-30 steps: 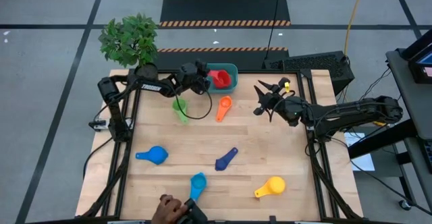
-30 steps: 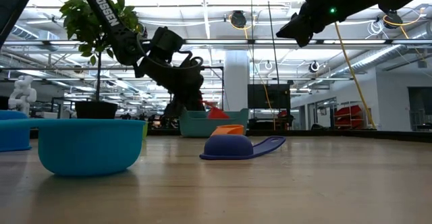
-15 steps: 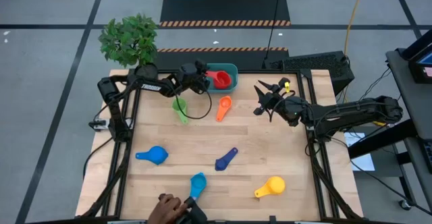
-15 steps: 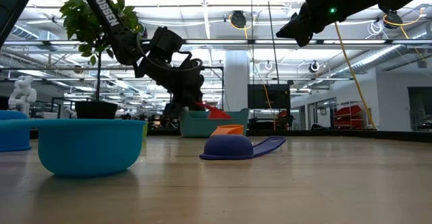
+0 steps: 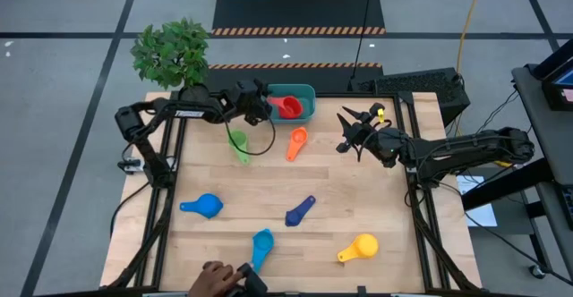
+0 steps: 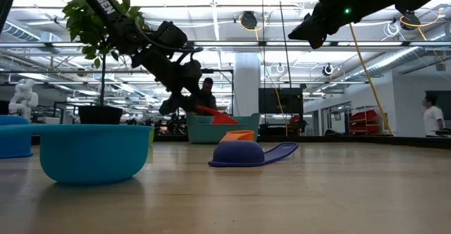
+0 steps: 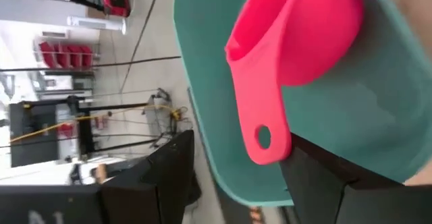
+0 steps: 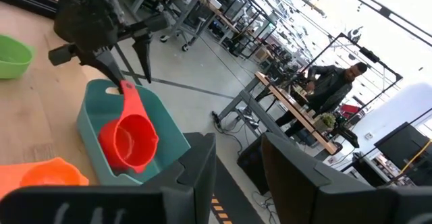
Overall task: Nest measuring cups in basket
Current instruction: Put the red measuring cup into the blue bin, then stack the blue measuring cup on top of the red measuring cup in the blue bin
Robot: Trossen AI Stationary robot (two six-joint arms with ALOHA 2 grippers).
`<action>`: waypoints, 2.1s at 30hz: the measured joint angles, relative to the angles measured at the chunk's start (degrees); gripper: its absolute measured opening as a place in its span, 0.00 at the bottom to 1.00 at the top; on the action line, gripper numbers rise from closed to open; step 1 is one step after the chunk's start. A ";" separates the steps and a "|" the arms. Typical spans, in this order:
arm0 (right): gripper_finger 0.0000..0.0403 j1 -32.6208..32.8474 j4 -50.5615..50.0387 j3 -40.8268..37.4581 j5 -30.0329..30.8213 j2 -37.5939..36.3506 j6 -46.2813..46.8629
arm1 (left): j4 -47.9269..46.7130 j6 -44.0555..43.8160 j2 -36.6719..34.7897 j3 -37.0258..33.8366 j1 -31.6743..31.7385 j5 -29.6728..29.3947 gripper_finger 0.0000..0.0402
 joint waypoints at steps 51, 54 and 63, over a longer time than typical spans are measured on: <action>0.28 -0.26 0.39 0.00 -5.99 0.02 1.86 | -50.73 -51.00 -17.24 7.48 -14.71 5.04 0.31; 0.28 -0.26 0.41 0.00 -6.01 0.02 3.04 | -51.54 -54.34 -19.22 3.86 -19.12 3.62 0.31; 0.28 -0.26 -0.07 0.00 -7.47 0.00 8.00 | -47.78 -65.81 -21.64 -2.60 -35.61 -5.98 0.31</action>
